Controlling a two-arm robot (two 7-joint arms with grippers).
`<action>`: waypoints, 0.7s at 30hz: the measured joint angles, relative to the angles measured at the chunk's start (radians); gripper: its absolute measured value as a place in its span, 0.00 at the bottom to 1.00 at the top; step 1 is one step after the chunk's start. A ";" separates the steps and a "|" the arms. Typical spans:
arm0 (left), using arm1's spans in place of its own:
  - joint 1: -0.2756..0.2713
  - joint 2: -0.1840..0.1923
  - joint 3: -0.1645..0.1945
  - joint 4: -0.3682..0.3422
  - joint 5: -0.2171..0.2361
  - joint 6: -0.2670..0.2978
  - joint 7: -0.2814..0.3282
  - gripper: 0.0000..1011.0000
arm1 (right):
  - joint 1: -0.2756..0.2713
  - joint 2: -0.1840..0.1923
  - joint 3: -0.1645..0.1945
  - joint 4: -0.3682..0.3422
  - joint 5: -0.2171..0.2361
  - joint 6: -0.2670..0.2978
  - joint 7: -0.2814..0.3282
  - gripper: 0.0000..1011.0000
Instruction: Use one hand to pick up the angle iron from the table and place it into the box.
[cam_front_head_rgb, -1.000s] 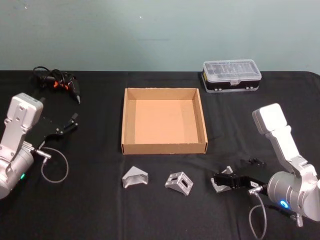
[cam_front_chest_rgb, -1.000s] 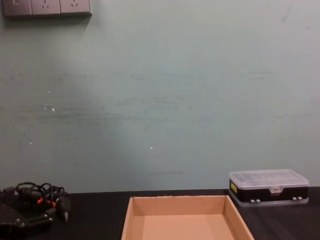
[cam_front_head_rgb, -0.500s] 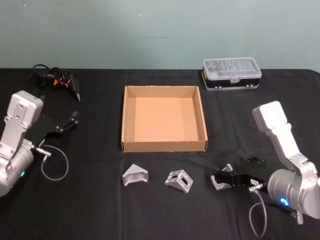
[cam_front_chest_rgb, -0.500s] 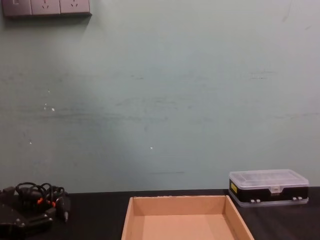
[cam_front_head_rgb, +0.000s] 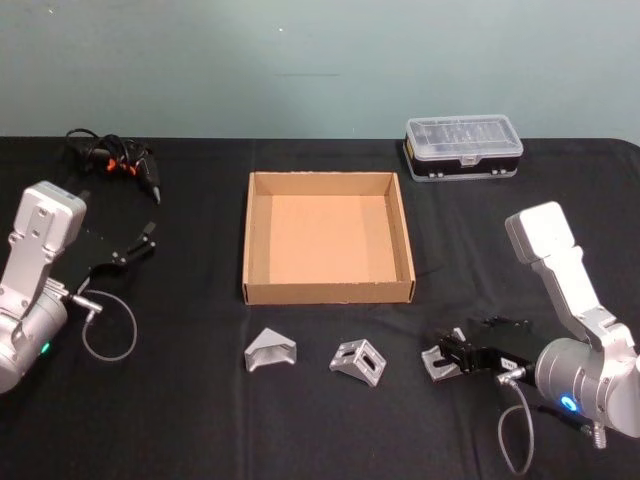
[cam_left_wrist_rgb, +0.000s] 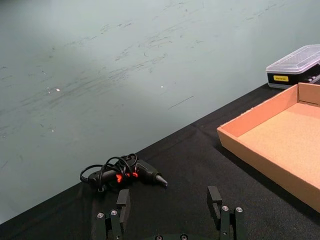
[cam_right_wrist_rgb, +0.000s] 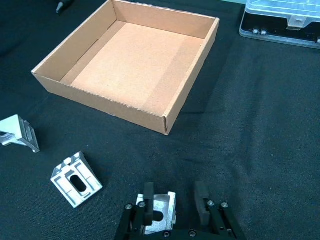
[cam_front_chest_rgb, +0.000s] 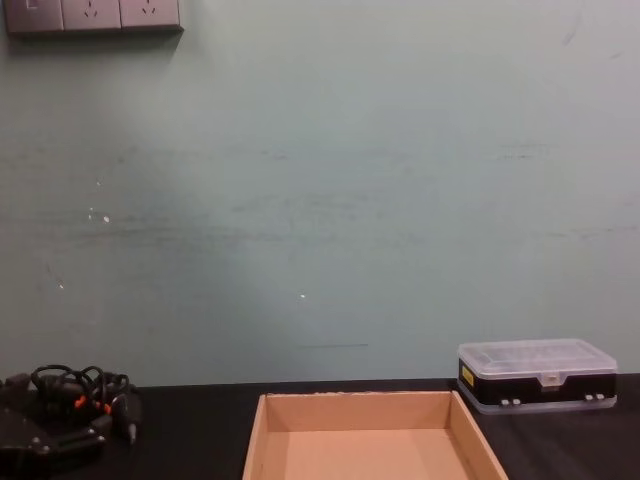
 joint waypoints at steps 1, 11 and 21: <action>0.000 0.000 0.000 0.000 0.000 0.000 0.000 1.00 | 0.000 0.000 0.000 0.000 0.000 0.000 0.000 0.50; 0.000 0.000 0.000 0.000 0.000 0.000 0.000 1.00 | 0.000 0.001 0.000 0.000 0.001 -0.001 0.001 0.20; 0.000 0.000 0.000 0.000 0.000 0.000 0.000 1.00 | 0.000 0.001 0.000 0.000 0.001 -0.001 0.001 0.07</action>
